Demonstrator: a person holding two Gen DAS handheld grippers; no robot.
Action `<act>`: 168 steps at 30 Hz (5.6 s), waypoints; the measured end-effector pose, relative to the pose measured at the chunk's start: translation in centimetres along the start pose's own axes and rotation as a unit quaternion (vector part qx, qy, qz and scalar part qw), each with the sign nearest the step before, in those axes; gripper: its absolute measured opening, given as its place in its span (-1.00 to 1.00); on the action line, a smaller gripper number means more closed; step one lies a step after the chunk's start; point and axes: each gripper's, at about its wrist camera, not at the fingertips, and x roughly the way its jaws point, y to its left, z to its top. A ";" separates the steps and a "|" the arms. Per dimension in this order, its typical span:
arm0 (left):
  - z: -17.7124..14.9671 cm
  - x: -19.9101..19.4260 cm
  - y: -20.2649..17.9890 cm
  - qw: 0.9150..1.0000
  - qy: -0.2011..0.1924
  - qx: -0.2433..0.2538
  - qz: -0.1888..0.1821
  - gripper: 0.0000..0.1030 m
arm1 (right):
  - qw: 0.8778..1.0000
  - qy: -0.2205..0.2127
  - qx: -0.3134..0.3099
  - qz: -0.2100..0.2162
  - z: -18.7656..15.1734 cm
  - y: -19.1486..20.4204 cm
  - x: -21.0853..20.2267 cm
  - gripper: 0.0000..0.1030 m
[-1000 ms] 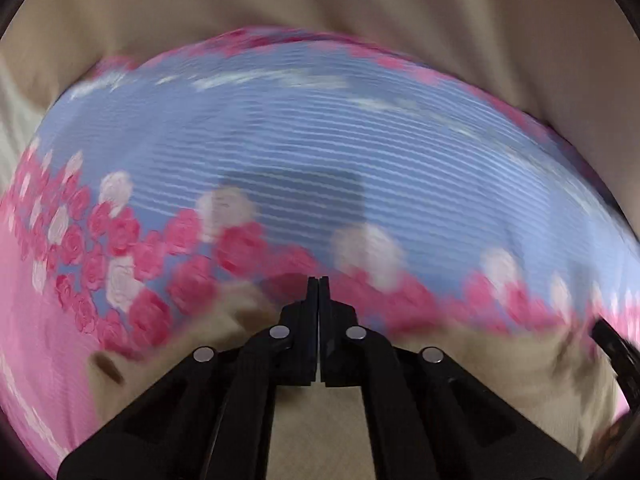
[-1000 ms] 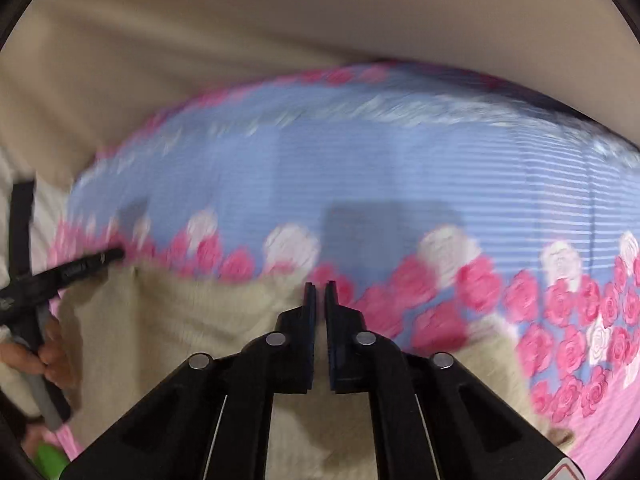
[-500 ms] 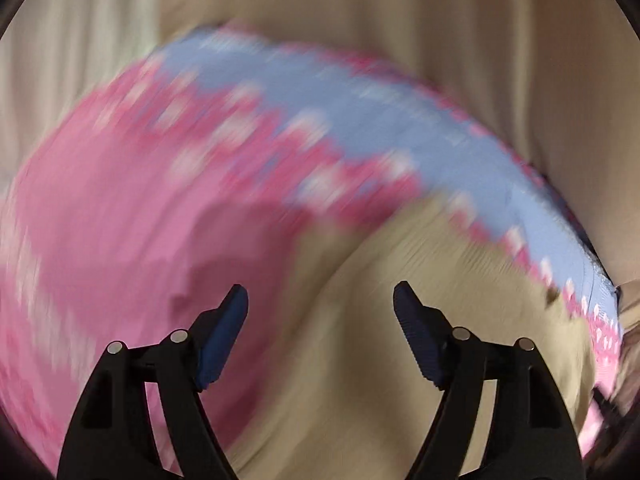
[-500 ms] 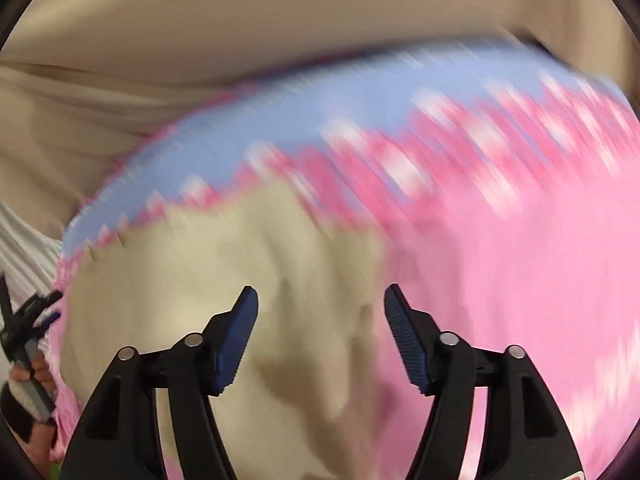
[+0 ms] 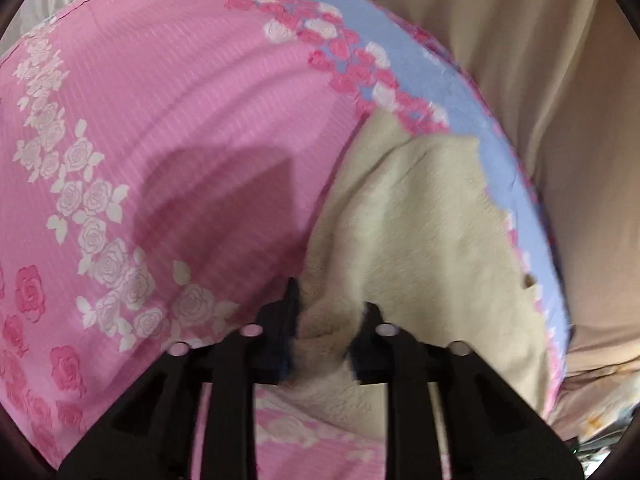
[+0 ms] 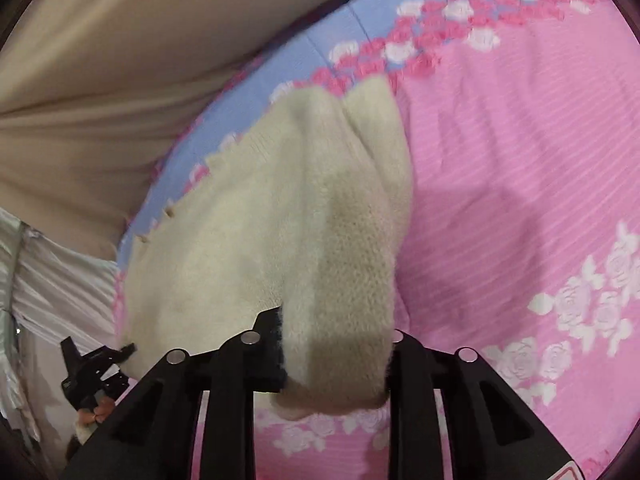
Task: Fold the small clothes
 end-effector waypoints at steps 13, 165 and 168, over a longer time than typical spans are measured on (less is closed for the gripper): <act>-13.0 -4.5 4.0 0.991 0.113 0.064 0.046 -0.66 | 0.990 0.082 0.017 -0.116 -12.1 -8.4 -8.6 -0.42; -12.1 -10.0 -15.6 0.947 0.071 0.200 -0.242 -0.74 | 0.940 0.189 -0.272 -0.081 -10.3 13.4 10.0 -0.75; -14.9 -9.6 -20.7 0.931 0.091 0.251 -0.249 -0.74 | 0.956 0.190 -0.221 -0.018 -8.9 11.2 8.6 -0.75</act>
